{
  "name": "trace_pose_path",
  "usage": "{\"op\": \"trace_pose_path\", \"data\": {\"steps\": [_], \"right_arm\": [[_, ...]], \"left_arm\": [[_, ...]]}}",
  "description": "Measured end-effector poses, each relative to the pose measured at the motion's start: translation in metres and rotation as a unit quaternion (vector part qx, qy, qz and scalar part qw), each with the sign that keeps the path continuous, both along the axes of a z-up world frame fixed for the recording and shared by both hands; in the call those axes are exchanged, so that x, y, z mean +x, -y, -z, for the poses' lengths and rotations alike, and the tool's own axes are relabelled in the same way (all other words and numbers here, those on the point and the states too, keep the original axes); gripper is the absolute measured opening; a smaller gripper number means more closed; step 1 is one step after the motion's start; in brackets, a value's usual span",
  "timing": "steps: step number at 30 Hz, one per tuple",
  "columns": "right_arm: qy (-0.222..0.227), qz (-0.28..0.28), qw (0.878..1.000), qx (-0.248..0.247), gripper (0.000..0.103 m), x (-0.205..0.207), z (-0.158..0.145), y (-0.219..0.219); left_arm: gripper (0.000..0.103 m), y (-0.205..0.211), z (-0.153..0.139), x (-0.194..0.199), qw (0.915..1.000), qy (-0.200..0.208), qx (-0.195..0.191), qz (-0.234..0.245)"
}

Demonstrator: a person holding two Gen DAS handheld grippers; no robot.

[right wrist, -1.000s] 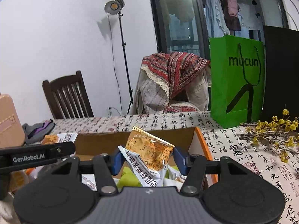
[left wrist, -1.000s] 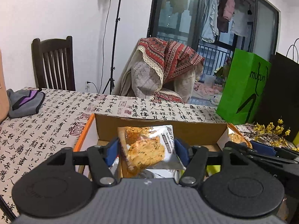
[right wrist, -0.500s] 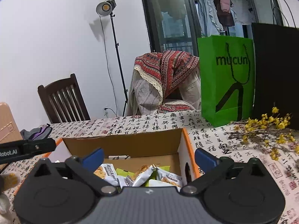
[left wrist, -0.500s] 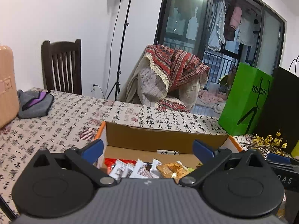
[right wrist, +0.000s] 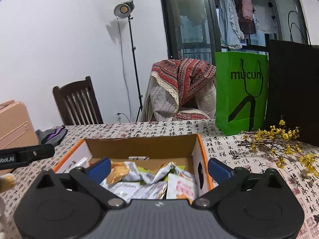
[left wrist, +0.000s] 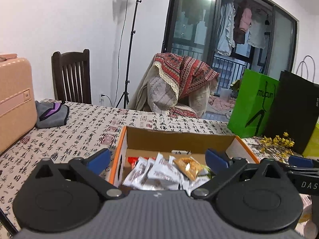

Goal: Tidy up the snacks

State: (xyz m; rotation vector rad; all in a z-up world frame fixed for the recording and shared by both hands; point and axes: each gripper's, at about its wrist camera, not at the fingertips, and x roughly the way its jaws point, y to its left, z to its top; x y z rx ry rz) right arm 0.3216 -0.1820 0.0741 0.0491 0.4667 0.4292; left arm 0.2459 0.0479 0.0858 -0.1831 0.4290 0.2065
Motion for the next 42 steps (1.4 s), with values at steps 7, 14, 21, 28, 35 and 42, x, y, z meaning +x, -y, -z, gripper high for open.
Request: {"op": "trace_pose_path", "data": {"steps": [7,14,21,28,35,42], "right_arm": [[0.005,-0.017,1.0,0.005,0.103,-0.046,-0.001,0.008],[0.005,-0.028,1.0,0.005,0.103,-0.092,0.004,0.021],[-0.014,-0.038,0.999,0.001,0.103,-0.129,0.022,0.034],[-0.041,-0.042,0.998,0.001,0.103,-0.151,0.044,0.043],[-0.061,-0.043,0.997,-0.002,0.103,-0.165,0.058,0.048],[-0.07,-0.036,0.997,-0.003,0.103,-0.17,0.063,0.052]], "left_arm": [[0.103,0.005,0.004,-0.046,0.9999,0.003,0.004,0.015],[0.103,0.009,0.013,-0.092,0.9994,0.013,0.011,0.031],[0.103,0.011,0.029,-0.133,0.9983,0.021,0.025,0.048],[0.103,0.007,0.047,-0.157,0.9983,0.012,0.013,0.056],[0.103,0.013,0.065,-0.174,0.9971,-0.008,0.008,0.076],[0.103,0.018,0.075,-0.18,0.9961,-0.023,0.0,0.085]]}}
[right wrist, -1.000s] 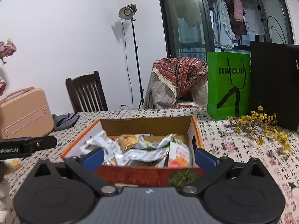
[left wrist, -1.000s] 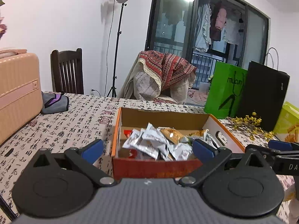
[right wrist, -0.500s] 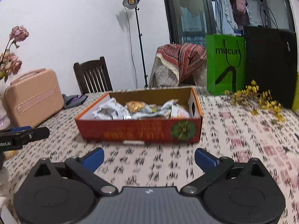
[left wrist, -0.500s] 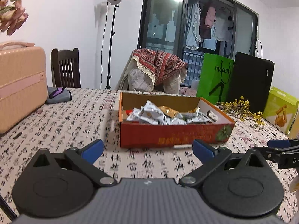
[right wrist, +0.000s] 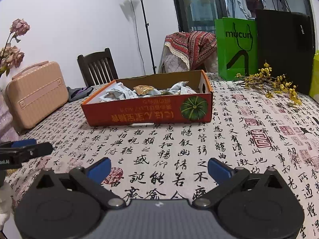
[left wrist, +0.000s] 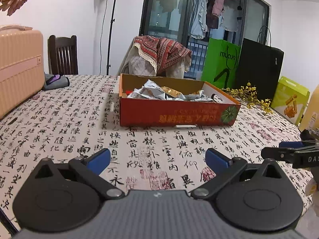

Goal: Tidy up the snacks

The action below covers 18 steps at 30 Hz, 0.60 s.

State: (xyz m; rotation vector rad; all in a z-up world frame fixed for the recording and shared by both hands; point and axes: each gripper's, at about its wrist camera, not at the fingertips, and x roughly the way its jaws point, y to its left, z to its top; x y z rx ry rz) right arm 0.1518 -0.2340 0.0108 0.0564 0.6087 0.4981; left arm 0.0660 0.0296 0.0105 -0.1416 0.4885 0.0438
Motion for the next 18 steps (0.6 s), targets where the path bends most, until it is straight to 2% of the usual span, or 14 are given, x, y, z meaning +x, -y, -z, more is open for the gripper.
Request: {"op": "trace_pose_path", "data": {"steps": [18], "right_arm": [[0.006,-0.001,1.0,-0.003,0.103,-0.0024,-0.0028,-0.0007]], "left_arm": [[0.103,0.0042,0.0013,-0.0007,1.0,0.0,-0.001,0.007]]}}
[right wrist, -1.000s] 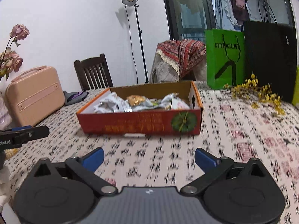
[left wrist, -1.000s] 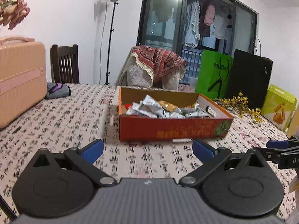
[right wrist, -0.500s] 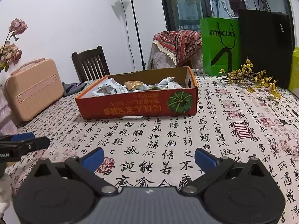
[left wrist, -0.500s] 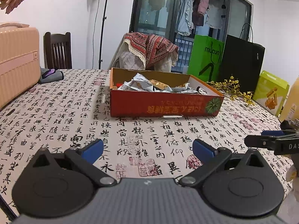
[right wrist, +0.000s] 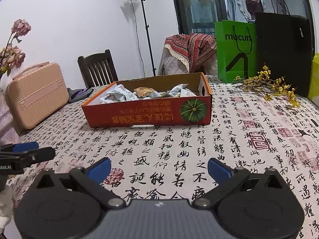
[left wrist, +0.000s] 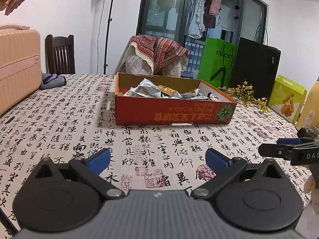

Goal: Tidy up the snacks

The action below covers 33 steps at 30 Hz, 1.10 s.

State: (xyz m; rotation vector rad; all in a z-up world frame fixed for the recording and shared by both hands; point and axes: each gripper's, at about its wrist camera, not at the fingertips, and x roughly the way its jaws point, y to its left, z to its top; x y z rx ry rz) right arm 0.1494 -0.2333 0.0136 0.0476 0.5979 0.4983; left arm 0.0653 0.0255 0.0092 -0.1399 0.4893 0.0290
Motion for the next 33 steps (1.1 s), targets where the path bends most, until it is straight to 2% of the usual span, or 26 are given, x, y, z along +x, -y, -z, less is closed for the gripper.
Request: {"op": "trace_pose_path", "data": {"steps": [33], "right_arm": [[-0.001,0.0,1.0,-0.001,0.103,-0.0002,0.0002,-0.0008]], "left_arm": [[0.103,-0.0003,-0.0008,-0.002,0.9999,0.002,-0.008,0.007]]}}
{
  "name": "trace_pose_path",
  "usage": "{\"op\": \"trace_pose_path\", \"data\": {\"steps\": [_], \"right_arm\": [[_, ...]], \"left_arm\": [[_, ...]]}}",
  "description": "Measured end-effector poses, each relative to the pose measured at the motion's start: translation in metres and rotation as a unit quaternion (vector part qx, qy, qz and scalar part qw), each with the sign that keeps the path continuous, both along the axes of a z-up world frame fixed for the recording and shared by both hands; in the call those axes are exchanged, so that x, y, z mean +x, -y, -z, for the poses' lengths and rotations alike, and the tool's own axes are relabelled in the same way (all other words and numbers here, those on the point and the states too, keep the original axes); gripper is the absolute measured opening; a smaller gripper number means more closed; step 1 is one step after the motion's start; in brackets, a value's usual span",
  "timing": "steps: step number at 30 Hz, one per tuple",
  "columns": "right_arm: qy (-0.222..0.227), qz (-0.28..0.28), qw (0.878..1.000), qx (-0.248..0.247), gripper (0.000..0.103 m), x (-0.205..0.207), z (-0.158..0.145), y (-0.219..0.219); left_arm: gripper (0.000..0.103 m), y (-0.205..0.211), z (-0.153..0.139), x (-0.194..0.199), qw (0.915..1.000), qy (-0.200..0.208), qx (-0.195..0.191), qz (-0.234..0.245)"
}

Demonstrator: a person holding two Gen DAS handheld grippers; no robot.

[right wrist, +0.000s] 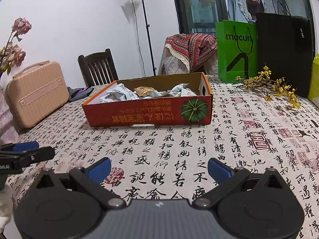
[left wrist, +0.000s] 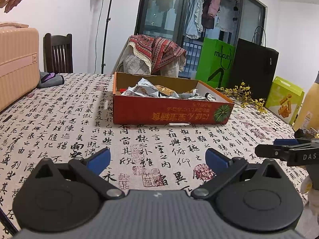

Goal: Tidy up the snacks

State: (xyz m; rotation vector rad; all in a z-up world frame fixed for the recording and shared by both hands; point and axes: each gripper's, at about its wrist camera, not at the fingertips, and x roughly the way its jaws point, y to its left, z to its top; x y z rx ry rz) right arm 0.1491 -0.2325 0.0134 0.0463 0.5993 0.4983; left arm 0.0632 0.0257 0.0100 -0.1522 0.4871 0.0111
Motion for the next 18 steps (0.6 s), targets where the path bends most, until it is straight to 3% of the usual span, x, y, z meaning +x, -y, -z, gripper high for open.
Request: {"op": "trace_pose_path", "data": {"steps": [18], "right_arm": [[-0.006,-0.003,1.0,-0.002,0.103,0.0003,0.0071,-0.0019]], "left_arm": [[0.103,-0.0002,0.0007,-0.0003,0.9999,0.0,-0.015,0.003]]}}
